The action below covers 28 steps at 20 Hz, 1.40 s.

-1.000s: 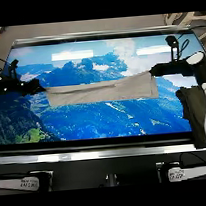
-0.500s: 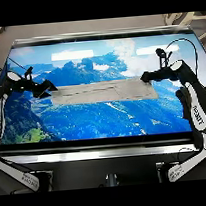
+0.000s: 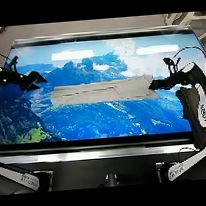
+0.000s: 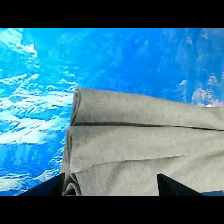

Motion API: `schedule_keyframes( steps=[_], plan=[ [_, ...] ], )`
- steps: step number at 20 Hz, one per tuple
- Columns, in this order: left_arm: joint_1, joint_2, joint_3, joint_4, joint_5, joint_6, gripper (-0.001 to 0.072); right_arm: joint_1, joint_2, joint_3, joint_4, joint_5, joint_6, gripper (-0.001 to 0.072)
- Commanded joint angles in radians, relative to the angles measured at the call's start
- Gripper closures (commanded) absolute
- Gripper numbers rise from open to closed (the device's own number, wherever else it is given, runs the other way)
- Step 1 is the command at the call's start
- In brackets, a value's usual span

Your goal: Fold the shirts.

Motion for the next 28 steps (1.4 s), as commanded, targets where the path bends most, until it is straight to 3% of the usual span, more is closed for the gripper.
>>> schedule_keyframes(
  steps=[1,3,4,5,6,7,8,9,12,18,24,26,28],
  plan=[
    [-0.036,0.095,0.010,-0.001,-0.016,0.029,0.0029,0.021,-0.055,0.000,0.139,0.042,-0.010,-0.0006],
    [-0.079,0.139,0.010,-0.001,-0.016,0.037,0.0029,0.053,-0.069,0.000,0.172,0.032,0.034,0.0006],
    [-0.103,0.152,0.010,-0.001,-0.016,0.037,0.0029,0.066,-0.072,0.000,0.172,0.030,0.056,0.0073],
    [-0.133,0.156,0.010,-0.001,-0.016,0.037,0.0030,0.072,-0.072,0.000,0.177,0.030,0.071,0.0320],
    [-0.166,0.152,0.010,0.000,-0.010,0.038,0.0057,0.074,-0.069,0.000,0.213,0.035,0.073,0.0643],
    [-0.206,0.139,0.009,0.000,0.005,0.037,0.0224,0.072,-0.058,0.000,0.263,0.045,0.068,0.0693],
    [-0.246,0.120,0.009,-0.001,0.038,0.037,0.0484,0.071,-0.034,0.000,0.304,0.052,0.045,0.0693],
    [-0.298,0.092,0.009,-0.001,0.089,0.036,0.0671,0.071,0.006,0.000,0.325,0.054,0.027,0.0693],
    [-0.460,-0.028,0.010,-0.044,0.243,-0.058,0.0669,0.071,0.156,0.000,0.323,0.092,0.027,0.0694],
    [-0.691,-0.274,0.010,-0.469,0.425,-0.068,0.0669,0.071,0.427,0.000,0.312,0.259,0.053,0.0693],
    [-0.885,-0.355,0.010,-0.796,0.617,0.037,0.0669,0.071,0.614,0.000,0.308,0.354,0.114,0.0692],
    [-0.920,-0.368,0.010,-0.821,0.642,0.039,0.0670,0.071,0.644,0.000,0.283,0.378,0.115,0.0692],
    [-0.901,-0.356,0.010,-0.815,0.606,0.099,0.0672,0.072,0.645,0.000,0.232,0.373,0.114,0.0692]
  ],
)
